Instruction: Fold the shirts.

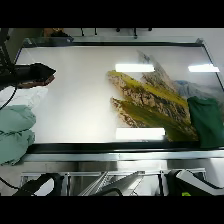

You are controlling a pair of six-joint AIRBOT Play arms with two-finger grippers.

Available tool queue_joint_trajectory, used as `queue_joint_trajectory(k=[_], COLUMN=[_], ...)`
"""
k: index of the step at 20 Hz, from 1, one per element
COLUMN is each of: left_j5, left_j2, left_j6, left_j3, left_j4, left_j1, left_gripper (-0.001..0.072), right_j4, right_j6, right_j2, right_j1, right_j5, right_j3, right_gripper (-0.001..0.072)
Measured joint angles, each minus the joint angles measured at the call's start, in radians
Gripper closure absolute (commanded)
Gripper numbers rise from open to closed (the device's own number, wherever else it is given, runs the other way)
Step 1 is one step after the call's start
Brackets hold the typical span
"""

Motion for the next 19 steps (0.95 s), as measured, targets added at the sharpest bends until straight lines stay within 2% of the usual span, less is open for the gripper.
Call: queue_joint_trajectory(k=[4,7,10,14,19], left_j5=[-0.046,-0.073,-0.058,-0.034,-0.029], left_j2=[0.064,0.162,0.256,0.337,0.367], left_j6=[-0.012,-0.04,-0.073,-0.101,-0.11], left_j3=[-0.083,-0.266,-0.446,-0.584,-0.631], left_j4=[0.0,0.0,0.001,0.001,0.001], left_j1=[-0.03,-0.107,-0.207,-0.291,-0.321], left_gripper=[0.0701,0.0701,0.0701,0.0701,0.0701], right_j4=[0.061,0.078,0.085,0.104,0.119], right_j6=[-0.002,0.044,0.077,0.095,0.101], right_j2=[0.092,0.186,0.24,0.261,0.268], right_j1=[0.358,0.652,0.843,0.943,0.972], right_j5=[-0.013,-0.079,-0.148,-0.18,-0.187], right_j3=[-0.128,-0.312,-0.428,-0.48,-0.496], right_gripper=[0.0693,0.0693,0.0692,0.0692,0.0692])
